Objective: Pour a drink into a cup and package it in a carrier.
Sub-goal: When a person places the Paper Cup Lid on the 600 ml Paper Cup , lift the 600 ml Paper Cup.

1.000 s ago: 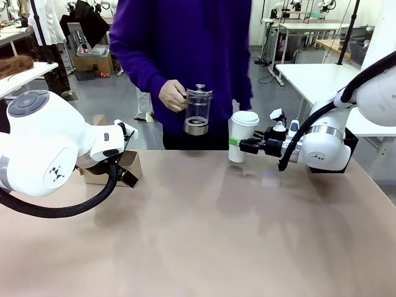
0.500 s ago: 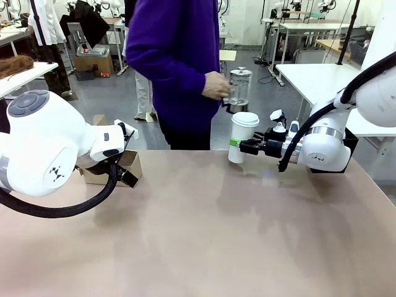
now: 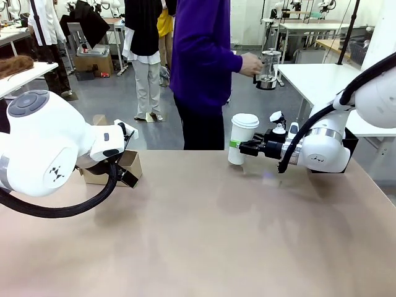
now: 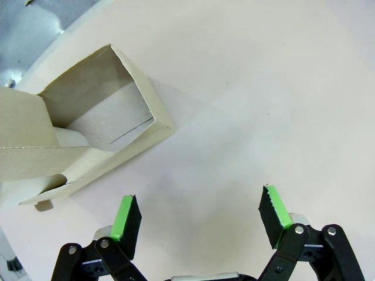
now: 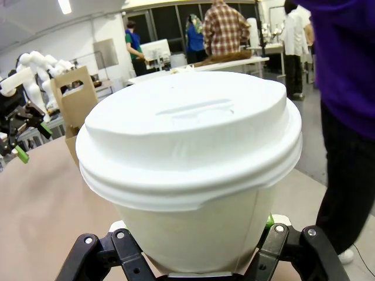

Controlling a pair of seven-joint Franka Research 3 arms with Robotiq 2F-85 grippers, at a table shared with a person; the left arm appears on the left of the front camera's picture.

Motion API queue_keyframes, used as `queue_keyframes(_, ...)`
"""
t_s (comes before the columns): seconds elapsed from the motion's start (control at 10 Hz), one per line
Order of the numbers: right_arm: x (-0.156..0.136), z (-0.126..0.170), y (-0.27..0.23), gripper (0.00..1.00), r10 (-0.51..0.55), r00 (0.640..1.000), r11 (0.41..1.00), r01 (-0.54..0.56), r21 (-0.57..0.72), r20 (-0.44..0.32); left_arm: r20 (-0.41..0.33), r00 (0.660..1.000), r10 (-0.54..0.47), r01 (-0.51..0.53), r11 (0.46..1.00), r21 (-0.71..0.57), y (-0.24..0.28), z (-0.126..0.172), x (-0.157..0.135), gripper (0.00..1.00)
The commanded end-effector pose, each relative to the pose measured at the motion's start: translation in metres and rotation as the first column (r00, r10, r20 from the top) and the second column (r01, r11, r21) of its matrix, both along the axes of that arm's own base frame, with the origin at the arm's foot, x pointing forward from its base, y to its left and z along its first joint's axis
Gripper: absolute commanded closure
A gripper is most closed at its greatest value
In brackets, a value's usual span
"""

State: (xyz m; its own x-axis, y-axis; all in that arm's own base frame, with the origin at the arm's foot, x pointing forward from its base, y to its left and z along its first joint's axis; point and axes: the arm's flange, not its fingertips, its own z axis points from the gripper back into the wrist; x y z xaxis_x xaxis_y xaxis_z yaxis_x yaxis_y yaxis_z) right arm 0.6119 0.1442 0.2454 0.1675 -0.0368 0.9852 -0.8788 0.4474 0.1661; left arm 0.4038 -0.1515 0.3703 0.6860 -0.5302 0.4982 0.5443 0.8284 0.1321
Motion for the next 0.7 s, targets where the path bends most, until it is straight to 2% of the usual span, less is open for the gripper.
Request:
queue_keyframes(0.0,0.0031,0.0038,0.0010,0.19,0.008,1.000,1.000,-0.008,0.007,0.000,0.000,1.000,0.000,0.000,1.000,-0.002,0.0002,0.0003,-0.0001,0.00)
queue_keyframes(0.6,0.0036,0.0017,0.0009,0.19,0.020,1.000,1.000,-0.020,0.012,0.001,0.000,1.000,0.000,0.000,1.000,-0.002,0.0002,0.0003,-0.0001,0.00)
